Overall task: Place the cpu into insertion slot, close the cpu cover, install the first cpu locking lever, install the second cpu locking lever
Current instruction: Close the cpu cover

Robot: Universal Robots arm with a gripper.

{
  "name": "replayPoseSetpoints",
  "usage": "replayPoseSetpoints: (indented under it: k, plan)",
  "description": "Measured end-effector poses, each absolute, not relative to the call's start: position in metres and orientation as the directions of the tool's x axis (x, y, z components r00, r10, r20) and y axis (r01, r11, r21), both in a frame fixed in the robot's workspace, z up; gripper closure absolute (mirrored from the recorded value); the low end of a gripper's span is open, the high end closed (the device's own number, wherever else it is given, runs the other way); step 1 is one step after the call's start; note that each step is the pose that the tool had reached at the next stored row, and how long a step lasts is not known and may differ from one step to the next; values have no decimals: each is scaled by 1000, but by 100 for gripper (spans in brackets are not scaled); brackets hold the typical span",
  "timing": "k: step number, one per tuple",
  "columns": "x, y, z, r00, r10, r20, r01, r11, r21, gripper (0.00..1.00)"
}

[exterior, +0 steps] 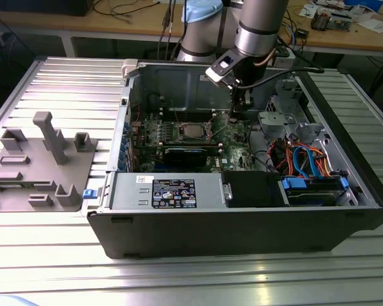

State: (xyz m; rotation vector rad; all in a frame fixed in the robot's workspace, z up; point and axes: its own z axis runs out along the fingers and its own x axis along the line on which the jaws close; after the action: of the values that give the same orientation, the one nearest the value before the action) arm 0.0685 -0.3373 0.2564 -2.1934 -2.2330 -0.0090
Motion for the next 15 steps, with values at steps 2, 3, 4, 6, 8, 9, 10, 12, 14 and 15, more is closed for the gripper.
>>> replayPoseSetpoints:
  k: [2, 3, 4, 6, 8, 9, 10, 12, 14, 15]
  plan:
    - [69, -337, 252, -18, 1000, 12, 1000, 18, -4, 89]
    - [68, -337, 251, -18, 1000, 13, 1000, 18, -4, 89]
    - [65, -337, 251, -18, 1000, 13, 1000, 18, -4, 89]
    - [62, -337, 251, -18, 1000, 13, 1000, 18, -4, 89]
    - [58, -337, 251, -18, 1000, 13, 1000, 18, -4, 89]
    - [57, -337, 251, -18, 1000, 13, 1000, 18, -4, 89]
    - [57, -337, 251, -18, 1000, 13, 1000, 18, -4, 89]
    - [57, -337, 251, -18, 1000, 13, 1000, 18, -4, 89]
    - [57, -337, 251, -18, 1000, 14, 1000, 18, -4, 89]
    - [57, -337, 251, -18, 1000, 14, 1000, 18, -4, 89]
